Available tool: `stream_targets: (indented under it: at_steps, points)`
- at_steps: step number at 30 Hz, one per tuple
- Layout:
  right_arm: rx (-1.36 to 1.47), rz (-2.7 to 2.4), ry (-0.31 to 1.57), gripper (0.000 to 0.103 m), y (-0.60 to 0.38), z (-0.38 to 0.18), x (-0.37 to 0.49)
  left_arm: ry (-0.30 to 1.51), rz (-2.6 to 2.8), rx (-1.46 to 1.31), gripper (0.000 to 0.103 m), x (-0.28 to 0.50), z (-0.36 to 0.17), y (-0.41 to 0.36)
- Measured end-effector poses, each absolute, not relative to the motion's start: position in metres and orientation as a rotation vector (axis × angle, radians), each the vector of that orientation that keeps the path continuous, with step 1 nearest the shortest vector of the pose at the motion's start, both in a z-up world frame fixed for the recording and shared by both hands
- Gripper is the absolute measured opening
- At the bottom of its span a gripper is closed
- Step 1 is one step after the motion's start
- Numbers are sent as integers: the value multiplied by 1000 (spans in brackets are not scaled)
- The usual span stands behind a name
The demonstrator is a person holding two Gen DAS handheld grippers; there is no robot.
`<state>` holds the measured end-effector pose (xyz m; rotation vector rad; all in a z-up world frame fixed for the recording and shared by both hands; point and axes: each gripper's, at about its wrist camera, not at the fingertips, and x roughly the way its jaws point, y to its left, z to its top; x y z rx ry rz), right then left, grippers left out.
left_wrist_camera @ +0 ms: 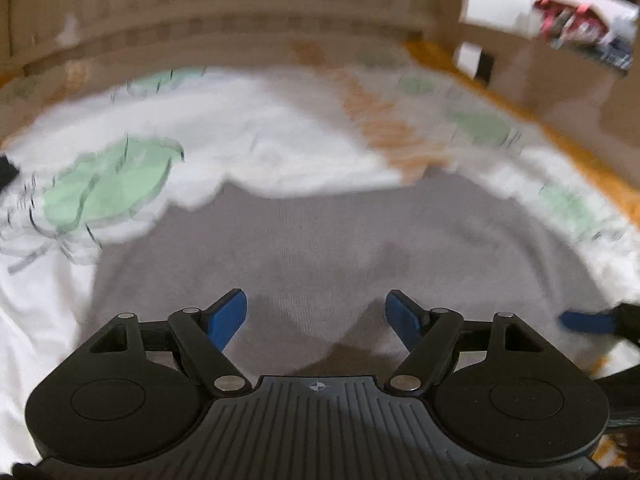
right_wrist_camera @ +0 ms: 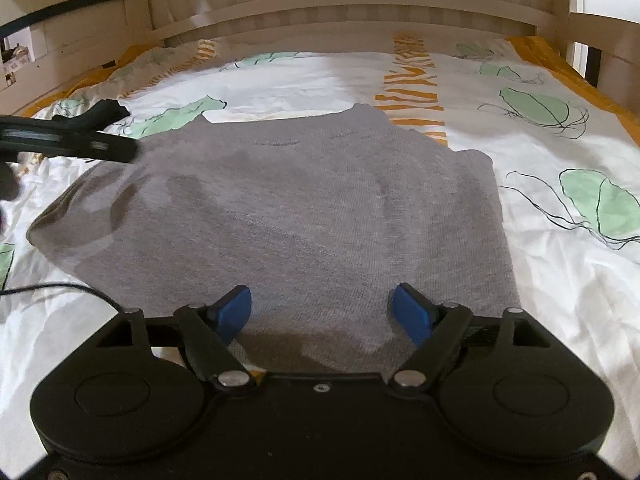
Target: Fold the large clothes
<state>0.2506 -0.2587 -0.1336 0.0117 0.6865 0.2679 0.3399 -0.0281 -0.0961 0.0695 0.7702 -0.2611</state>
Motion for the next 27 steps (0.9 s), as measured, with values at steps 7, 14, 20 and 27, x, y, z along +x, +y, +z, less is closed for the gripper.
stream_targets:
  at_steps: [7,14,20,27]
  points:
    - [63,273,675,81,-265,-128,248,757,-232,93,82,331,-120,-28]
    - [138,297,547,82,-272,-92,281,773,-226,106,83,334,-120,-32]
    - [148,280,630,85,-274,-106,350,772,-221,106,84,334,-121,-34]
    - [170,239,706,85,-291,-126,377,768,-223,104,84,334,-121,-33]
